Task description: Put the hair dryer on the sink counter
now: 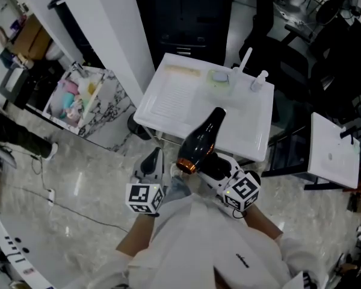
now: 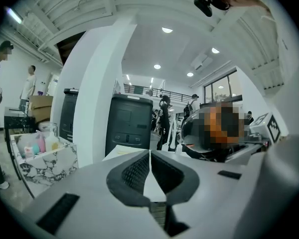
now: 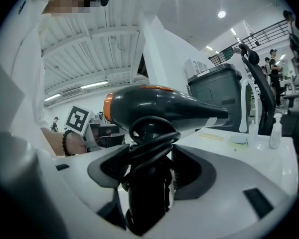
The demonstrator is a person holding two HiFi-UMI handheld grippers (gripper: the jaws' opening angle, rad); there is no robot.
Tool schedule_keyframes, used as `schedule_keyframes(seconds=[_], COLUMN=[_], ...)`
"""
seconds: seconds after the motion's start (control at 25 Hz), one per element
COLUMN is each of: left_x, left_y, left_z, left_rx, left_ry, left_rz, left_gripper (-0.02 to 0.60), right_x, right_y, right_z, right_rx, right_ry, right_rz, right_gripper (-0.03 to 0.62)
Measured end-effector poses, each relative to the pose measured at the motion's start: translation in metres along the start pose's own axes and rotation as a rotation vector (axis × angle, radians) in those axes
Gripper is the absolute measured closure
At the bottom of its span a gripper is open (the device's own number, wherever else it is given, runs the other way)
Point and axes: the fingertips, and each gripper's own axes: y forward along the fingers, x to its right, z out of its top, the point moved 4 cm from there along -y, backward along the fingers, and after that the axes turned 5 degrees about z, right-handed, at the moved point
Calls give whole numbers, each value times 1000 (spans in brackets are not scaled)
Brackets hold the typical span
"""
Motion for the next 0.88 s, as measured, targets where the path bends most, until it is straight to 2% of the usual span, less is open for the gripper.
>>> schedule_keyframes(seconds=[0.4,0.88], left_x=[-95,-152], left_y=[109,191], left_z=[21,22], left_rx=[-26,-77], left_ry=[-45,-61], left_rz=[-17,-95], left_gripper=[548,548], right_x=[71,129], right_y=[110,176], right_z=[34,43], right_rx=[-51,-138], right_ry=[10,34], right_rz=[-12,-80], right_gripper=[318,318])
